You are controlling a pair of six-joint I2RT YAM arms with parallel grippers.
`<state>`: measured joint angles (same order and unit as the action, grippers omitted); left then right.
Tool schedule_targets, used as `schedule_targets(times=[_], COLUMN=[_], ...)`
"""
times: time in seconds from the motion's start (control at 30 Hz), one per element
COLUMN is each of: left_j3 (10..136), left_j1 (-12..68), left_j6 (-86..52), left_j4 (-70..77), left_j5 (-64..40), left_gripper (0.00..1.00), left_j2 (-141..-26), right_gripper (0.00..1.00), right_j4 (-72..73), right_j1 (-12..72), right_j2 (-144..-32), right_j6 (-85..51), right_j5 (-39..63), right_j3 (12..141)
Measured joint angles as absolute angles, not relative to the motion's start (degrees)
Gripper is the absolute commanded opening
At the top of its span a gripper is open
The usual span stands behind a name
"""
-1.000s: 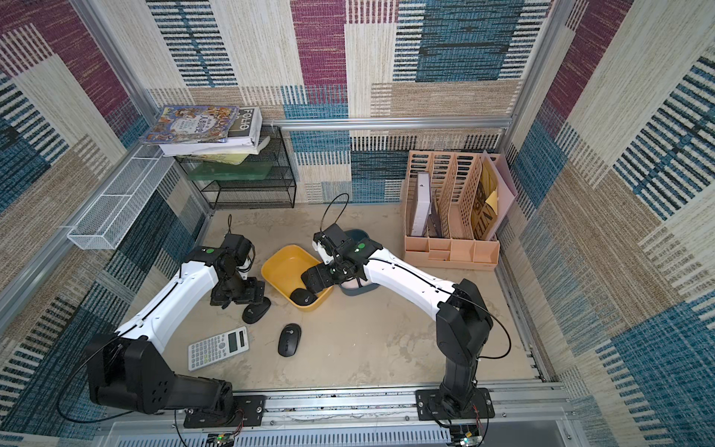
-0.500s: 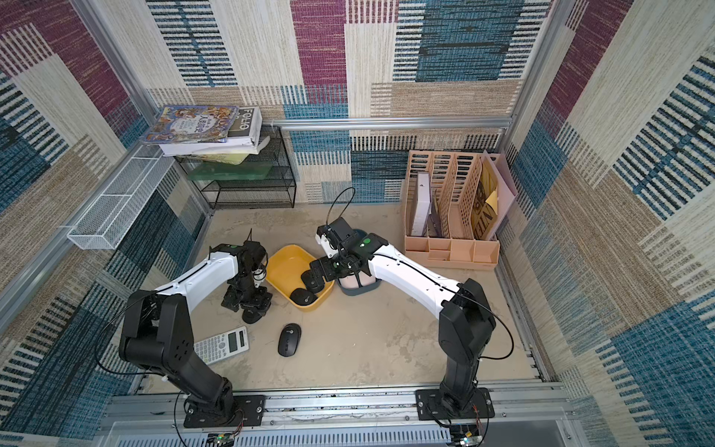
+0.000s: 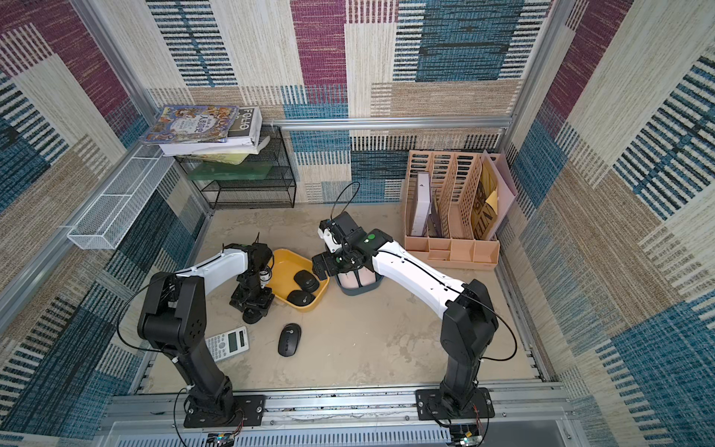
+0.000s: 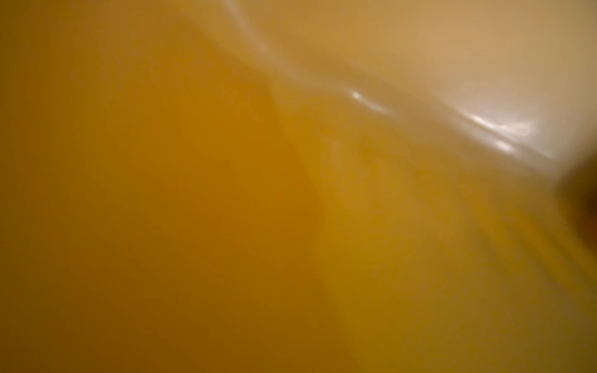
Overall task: Place the mice by color into the storage box
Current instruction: Pick up the mouse from the center of the board, then adjust the storage box at the center of the board.
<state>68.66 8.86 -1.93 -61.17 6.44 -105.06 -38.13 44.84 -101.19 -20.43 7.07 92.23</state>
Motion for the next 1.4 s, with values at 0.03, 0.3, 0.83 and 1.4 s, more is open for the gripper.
schedule_targets(times=[0.03,0.3,0.83,1.4], left_j3=[68.66,68.9,68.18,72.34], left_j1=[8.88,8.91,8.99,8.4], left_j6=[-1.93,-1.98,-7.46,-14.61], left_j4=[-61.14,-62.19,-65.28,-65.91], left_j5=[6.44,6.63,-1.93,-10.24], left_gripper=[0.72,0.51,0.45,0.45], left_j2=[-105.16,-105.1,-81.23,-73.45], right_gripper=[0.96,0.96,0.75,0.25], right_j4=[-38.15,-38.26,-38.79,-42.13], right_j1=[44.84,44.73,44.93,46.63], right_j2=[-101.16,-101.25,-115.81,-150.32], right_j6=[-20.43,-20.27,-14.26,-16.03], right_j5=[7.07,7.07,16.4,20.25], right_j3=[92.23,92.36,105.8,142.93])
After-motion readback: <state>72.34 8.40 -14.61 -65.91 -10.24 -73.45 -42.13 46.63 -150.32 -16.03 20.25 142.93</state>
